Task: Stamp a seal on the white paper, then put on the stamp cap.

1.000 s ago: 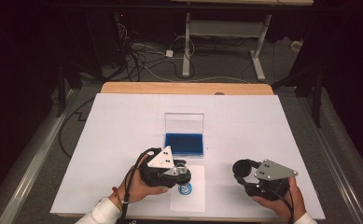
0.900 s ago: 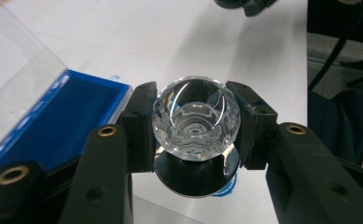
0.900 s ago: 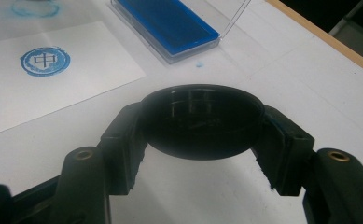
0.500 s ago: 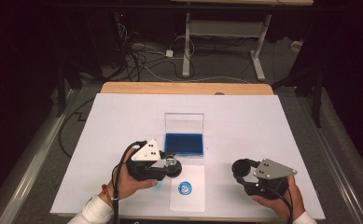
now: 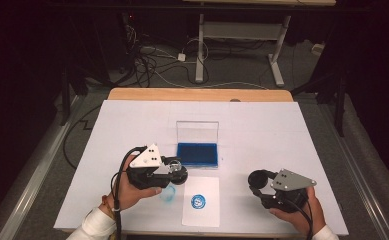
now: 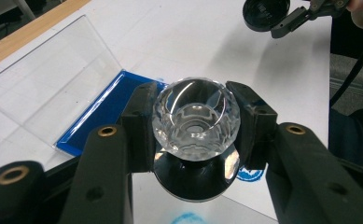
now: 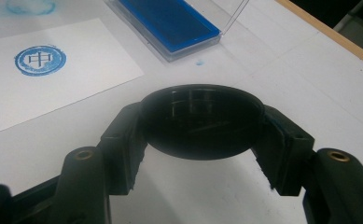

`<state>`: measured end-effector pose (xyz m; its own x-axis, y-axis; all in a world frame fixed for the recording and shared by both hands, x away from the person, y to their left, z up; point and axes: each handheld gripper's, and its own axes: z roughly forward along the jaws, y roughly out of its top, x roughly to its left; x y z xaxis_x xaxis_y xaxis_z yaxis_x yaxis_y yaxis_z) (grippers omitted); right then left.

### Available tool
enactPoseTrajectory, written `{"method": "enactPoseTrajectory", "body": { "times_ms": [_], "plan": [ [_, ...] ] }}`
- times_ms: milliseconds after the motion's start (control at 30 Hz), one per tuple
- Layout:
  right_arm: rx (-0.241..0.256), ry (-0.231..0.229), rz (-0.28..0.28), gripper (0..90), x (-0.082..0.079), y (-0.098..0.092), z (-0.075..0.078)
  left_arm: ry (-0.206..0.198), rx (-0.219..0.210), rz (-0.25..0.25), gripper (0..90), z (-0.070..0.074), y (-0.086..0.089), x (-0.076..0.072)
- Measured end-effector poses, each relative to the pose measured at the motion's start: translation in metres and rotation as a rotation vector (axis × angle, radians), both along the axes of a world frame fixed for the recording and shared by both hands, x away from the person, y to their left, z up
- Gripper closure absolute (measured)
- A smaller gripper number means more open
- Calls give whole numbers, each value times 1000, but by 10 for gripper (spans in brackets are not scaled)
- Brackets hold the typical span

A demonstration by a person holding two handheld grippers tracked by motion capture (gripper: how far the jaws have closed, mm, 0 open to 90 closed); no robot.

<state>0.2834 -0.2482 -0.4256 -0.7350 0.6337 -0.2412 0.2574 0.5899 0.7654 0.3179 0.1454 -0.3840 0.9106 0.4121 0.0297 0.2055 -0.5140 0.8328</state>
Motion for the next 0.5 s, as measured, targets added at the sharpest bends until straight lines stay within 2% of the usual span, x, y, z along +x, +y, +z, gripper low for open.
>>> {"method": "enactPoseTrajectory", "body": {
  "times_ms": [367,500],
  "plan": [
    [-8,2,11,392,3,5,-1,-13,-11,46,546,3,15,1],
    [-10,9,9,392,2,5,-3,-19,-27,52,546,7,18,1]
  ]
}}
